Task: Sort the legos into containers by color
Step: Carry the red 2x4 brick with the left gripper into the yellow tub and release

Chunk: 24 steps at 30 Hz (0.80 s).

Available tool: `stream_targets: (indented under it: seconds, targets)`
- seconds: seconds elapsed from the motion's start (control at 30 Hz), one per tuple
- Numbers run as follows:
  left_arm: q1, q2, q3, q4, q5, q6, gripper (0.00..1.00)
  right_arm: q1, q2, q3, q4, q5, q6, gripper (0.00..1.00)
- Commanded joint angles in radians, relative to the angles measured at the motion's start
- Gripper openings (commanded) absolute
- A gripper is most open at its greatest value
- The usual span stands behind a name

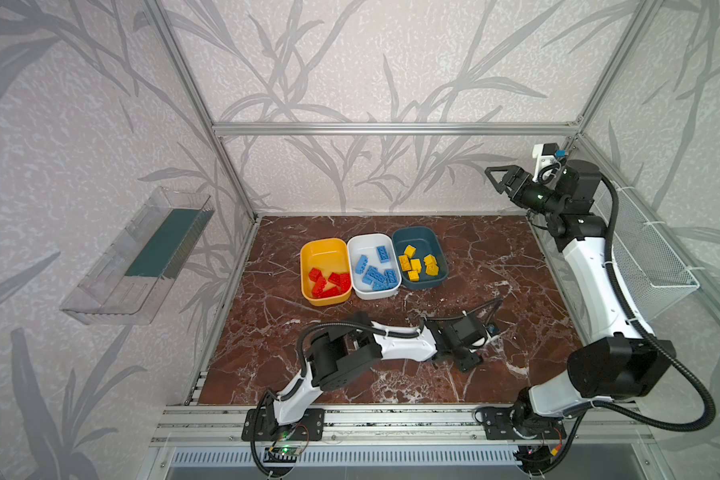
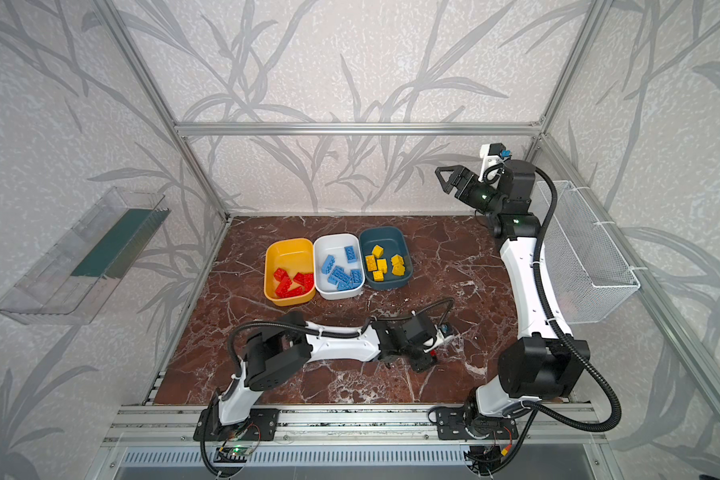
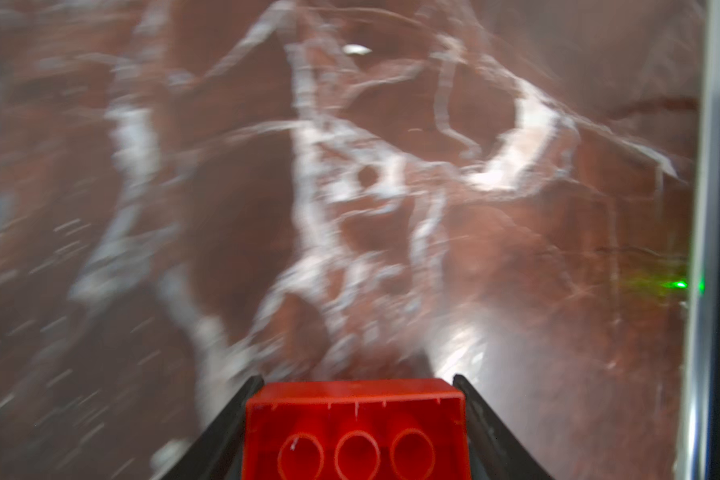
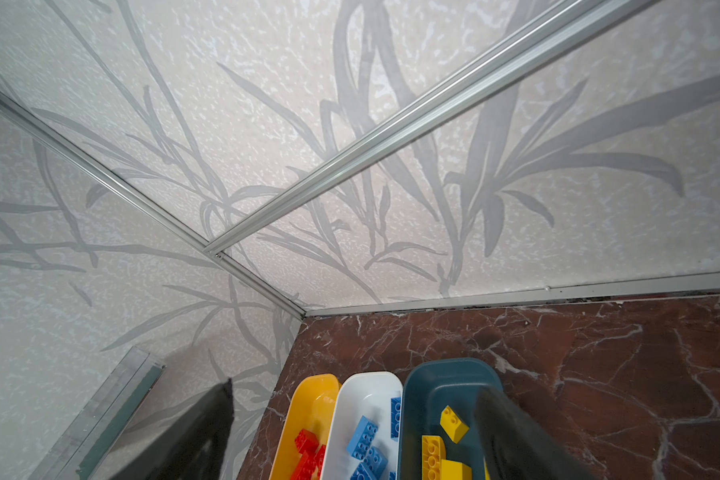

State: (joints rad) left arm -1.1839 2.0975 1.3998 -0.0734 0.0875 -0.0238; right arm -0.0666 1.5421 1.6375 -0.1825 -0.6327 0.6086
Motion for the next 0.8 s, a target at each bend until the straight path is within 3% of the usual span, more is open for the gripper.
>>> stream_targets:
  seconds: [0.0, 0.23, 0.43, 0.57, 0.77]
  targets:
    - [0.055, -0.172, -0.059, 0.055, -0.057, -0.046, 0.57, -0.005, -0.046, -0.054, 0.036, 0.022, -0.016, 0.91]
    - [0.227, -0.432, -0.185, -0.006, -0.233, -0.15, 0.58, -0.004, -0.077, -0.245, 0.106, 0.056, -0.052, 0.93]
    - [0.494, -0.55, -0.203, -0.162, -0.277, -0.304, 0.59, -0.002, -0.089, -0.45, 0.222, 0.078, -0.038, 0.93]
    - [0.648, -0.535, -0.163, -0.256, -0.26, -0.373, 0.58, -0.001, -0.083, -0.558, 0.294, 0.091, -0.024, 0.93]
    - [0.799, -0.436, -0.118, -0.348, -0.286, -0.471, 0.57, 0.004, -0.091, -0.664, 0.343, 0.116, -0.032, 0.93]
